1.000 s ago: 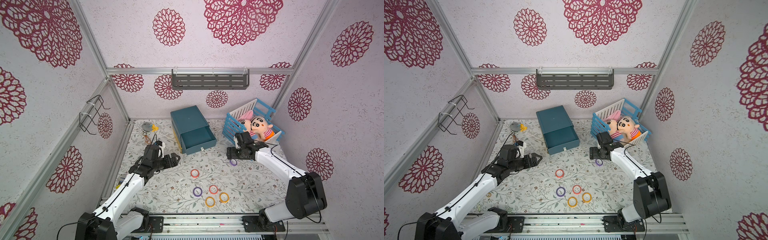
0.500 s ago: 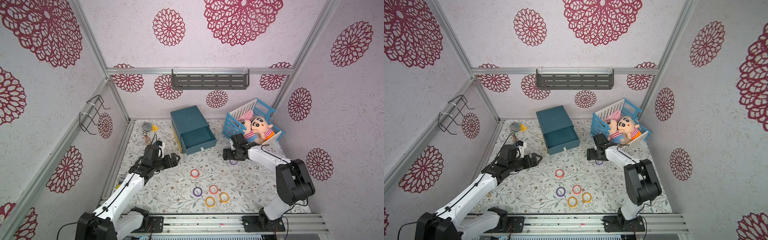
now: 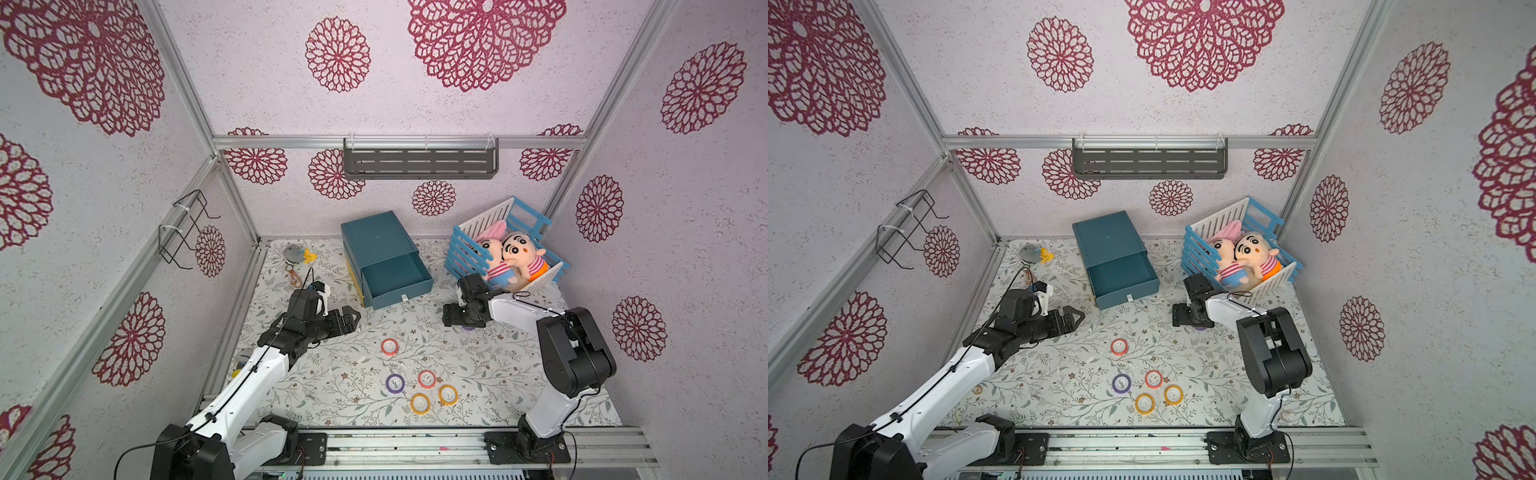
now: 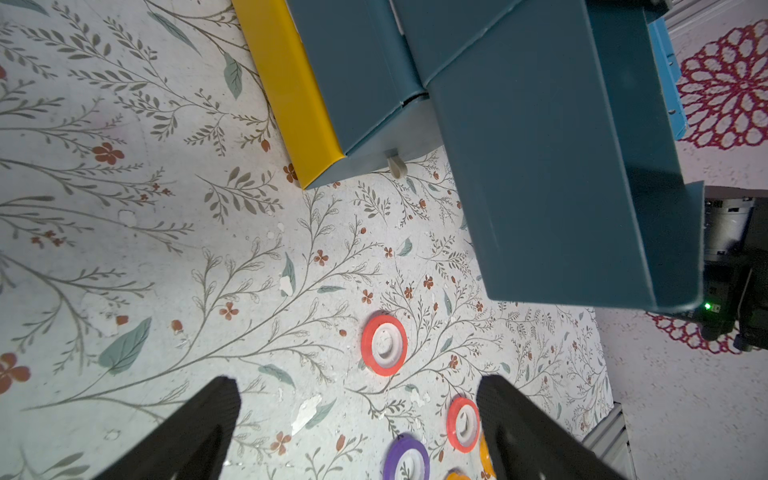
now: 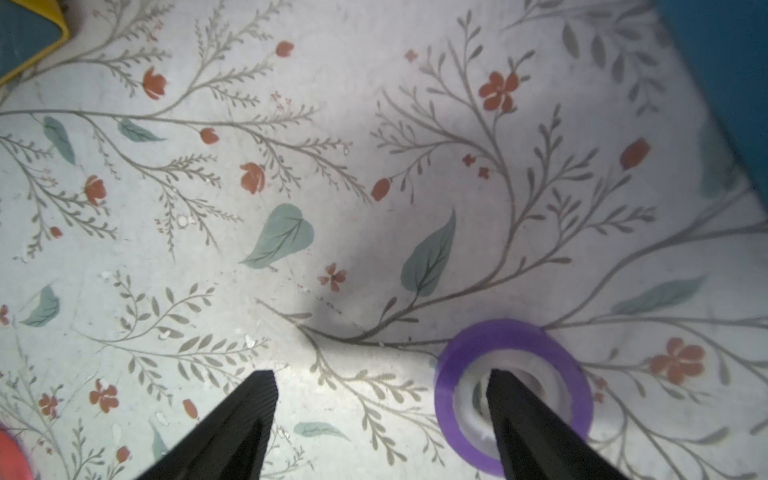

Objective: Place the transparent tape into the drawer according to color
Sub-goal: Pick up the tape at the center of the board.

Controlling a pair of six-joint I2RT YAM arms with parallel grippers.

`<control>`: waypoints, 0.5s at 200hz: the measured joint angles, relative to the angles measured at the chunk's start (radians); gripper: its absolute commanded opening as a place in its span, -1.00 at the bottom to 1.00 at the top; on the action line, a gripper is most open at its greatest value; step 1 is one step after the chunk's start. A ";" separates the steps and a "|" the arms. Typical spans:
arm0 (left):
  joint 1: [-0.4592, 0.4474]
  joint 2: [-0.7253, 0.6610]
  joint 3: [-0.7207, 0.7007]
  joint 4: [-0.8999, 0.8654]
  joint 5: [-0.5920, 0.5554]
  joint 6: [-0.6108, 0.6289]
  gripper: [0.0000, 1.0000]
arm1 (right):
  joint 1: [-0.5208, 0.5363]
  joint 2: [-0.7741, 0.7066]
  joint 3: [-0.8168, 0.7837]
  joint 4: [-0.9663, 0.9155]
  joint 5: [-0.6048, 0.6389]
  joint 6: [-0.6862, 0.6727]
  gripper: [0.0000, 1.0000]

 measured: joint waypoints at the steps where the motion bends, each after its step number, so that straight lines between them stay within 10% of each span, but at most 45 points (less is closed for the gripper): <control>1: 0.000 0.000 0.000 0.000 0.000 0.000 0.95 | 0.000 0.000 -0.002 0.000 0.000 0.000 0.72; 100: 0.000 0.003 0.000 0.001 0.002 0.000 0.95 | 0.013 -0.012 -0.018 -0.059 0.053 -0.031 0.24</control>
